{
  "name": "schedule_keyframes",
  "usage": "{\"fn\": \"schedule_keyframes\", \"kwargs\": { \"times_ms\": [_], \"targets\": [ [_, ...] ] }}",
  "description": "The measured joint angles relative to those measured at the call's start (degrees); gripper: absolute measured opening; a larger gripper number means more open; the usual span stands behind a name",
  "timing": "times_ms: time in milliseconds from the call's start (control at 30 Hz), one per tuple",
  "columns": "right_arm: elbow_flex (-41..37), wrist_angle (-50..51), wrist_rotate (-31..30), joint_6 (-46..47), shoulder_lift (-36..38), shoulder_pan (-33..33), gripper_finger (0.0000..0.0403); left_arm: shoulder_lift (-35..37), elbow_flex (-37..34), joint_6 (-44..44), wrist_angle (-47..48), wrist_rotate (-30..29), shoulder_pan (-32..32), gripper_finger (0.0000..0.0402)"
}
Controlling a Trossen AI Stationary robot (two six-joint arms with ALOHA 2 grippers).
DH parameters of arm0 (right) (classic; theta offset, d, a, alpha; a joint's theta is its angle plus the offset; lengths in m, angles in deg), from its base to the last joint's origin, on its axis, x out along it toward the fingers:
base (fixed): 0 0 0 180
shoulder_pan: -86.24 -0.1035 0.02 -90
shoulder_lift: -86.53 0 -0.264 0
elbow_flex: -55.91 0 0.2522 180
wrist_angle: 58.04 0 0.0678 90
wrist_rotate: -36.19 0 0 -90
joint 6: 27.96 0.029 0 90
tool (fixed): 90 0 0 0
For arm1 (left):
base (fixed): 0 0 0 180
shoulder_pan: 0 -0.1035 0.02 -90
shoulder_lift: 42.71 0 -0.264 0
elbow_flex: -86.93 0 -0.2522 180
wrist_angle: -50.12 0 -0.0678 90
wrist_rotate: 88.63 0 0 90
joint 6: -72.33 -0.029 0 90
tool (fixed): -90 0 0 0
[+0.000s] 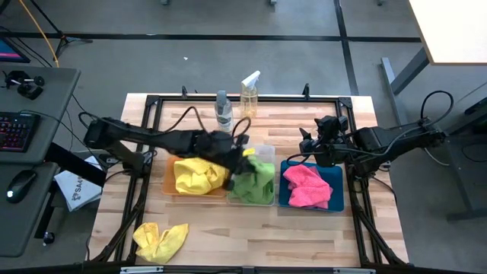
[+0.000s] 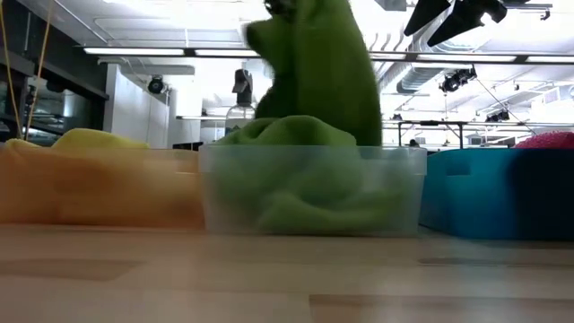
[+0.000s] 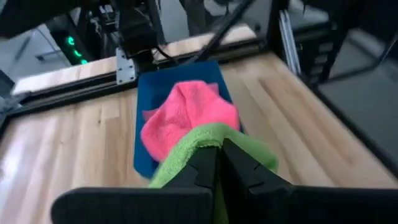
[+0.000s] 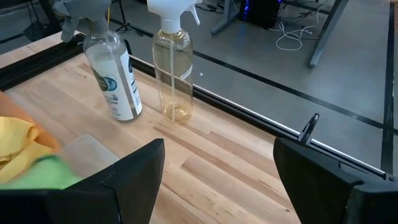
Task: Sort microfiber towel by color & place in baskets
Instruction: Put the green microfiber cloth into the transparent bin
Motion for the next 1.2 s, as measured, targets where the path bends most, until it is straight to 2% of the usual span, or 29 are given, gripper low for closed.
{"fn": "schedule_keyframes", "kwargs": {
  "times_ms": [167, 300, 400, 533, 633, 900, 1033, 1200],
  "targets": [
    [0.00, 0.00, 0.19, 0.00, -0.02, 0.00, 0.0298, -3.28, -0.14, 7.57, -2.09, 5.35, -4.00, 0.0000],
    [0.00, -0.02, 0.22, 0.00, -0.02, 0.00, 0.0298, -5.02, -2.17, 8.58, -2.85, 6.04, -5.81, 0.0000],
    [0.00, -0.02, 0.38, 0.08, -0.02, 0.00, 0.0298, -5.31, -6.31, 11.37, -3.38, 2.78, -6.92, 0.0000],
    [0.00, -0.09, 0.46, 0.15, -0.02, 0.00, 0.0298, -5.29, -12.66, 15.12, -4.78, -4.67, -8.28, 0.0000],
    [0.00, -0.11, 0.23, 0.16, -0.02, 0.00, 0.0298, -6.48, -15.55, 17.65, -8.37, -7.13, -9.15, 0.0000],
    [0.00, -0.14, -0.10, 2.53, -0.02, 0.00, 0.0298, -15.76, -16.46, 24.03, -17.41, -7.26, -9.74, 0.0000],
    [0.00, -0.09, 0.31, 2.60, -0.06, 0.00, 0.0298, -17.03, -14.99, 28.26, -12.79, -6.82, -9.74, 0.0007],
    [0.00, -0.07, 0.41, 2.60, -0.06, 0.00, 0.0298, -13.37, -13.99, 25.00, -7.46, -6.73, -9.72, 0.0051]
  ]
}}
